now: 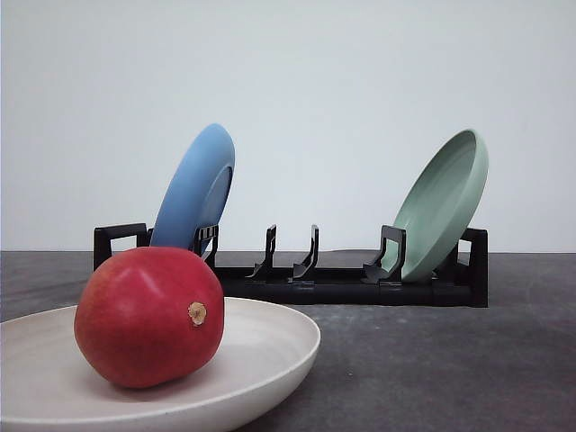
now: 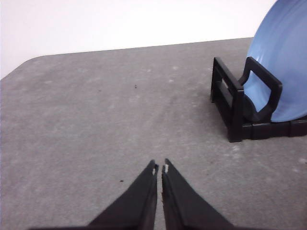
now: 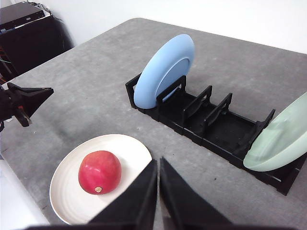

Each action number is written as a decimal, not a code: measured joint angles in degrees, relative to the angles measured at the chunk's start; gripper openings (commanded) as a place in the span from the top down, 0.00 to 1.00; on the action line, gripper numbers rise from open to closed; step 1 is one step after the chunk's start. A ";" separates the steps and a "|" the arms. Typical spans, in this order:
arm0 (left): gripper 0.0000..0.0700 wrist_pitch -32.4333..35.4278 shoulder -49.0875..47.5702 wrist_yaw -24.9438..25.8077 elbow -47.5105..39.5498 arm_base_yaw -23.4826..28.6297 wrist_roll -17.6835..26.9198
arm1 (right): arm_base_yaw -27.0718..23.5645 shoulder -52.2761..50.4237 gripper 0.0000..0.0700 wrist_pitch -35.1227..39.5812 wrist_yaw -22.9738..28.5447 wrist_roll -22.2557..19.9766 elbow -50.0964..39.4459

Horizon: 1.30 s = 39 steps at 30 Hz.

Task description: Place pomegranate in white plate

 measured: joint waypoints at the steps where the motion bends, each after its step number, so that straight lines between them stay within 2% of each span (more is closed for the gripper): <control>1: 1.00 0.01 0.00 0.01 0.00 -0.12 0.00 | 0.00 0.00 1.00 0.00 0.00 0.00 0.00; 32: 1.00 0.02 0.00 0.00 0.00 0.25 0.02 | -0.34 -0.37 1.00 -0.01 0.02 0.00 0.00; 35: 1.00 0.02 0.00 0.00 0.00 0.25 0.01 | -3.81 -0.70 1.00 0.04 -1.09 -0.02 0.00; 39: 1.00 0.02 0.00 0.00 0.00 0.25 0.00 | -13.76 -1.53 1.00 3.09 -4.42 -0.19 -2.01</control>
